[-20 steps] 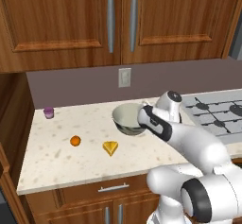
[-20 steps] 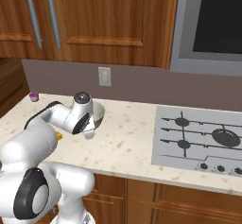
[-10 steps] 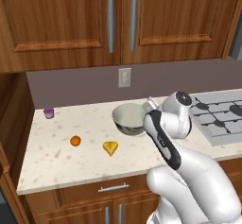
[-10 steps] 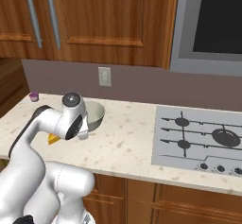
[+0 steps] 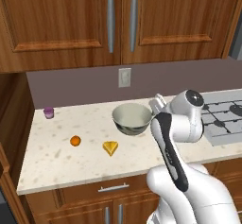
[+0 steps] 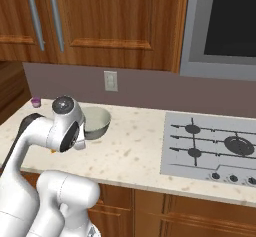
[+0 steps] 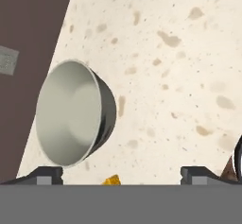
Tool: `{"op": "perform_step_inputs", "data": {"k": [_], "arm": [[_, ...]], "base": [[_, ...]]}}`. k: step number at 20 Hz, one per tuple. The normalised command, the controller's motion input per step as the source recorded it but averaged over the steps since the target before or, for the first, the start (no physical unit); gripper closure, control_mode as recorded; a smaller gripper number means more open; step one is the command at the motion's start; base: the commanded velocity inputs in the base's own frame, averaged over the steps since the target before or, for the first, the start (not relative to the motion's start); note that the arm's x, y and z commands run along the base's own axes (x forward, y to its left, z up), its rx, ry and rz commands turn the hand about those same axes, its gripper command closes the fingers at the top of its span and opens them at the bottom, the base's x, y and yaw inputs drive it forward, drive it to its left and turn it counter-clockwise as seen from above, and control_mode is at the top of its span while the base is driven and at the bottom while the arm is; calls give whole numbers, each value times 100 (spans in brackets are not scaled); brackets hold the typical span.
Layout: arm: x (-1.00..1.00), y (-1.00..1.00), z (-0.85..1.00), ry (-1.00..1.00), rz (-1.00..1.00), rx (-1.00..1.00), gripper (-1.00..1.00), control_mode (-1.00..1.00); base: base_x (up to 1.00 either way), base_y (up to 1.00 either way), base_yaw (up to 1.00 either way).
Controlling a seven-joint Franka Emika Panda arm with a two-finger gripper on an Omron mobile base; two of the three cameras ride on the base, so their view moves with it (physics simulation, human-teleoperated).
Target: Pick both bowls and place them on the counter. Then place the tangerine in one bowl and place the cheese in the other bowl.
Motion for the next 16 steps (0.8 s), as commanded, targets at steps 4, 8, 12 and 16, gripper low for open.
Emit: {"op": "perform_step_inputs", "data": {"k": [4, 8, 12, 16], "arm": [[-53, -10, 44, 0, 0, 5, -100, -100], [-58, -6, 40, 0, 0, 5, -100, -100], [-55, -5, 43, -2, 0, 2, -100, -100], [-55, -1, 42, -3, 0, 1, -100, -100]], "base": [[0, 0, 0], [0, 0, 0], [0, 0, 0], [0, 0, 0]]}}
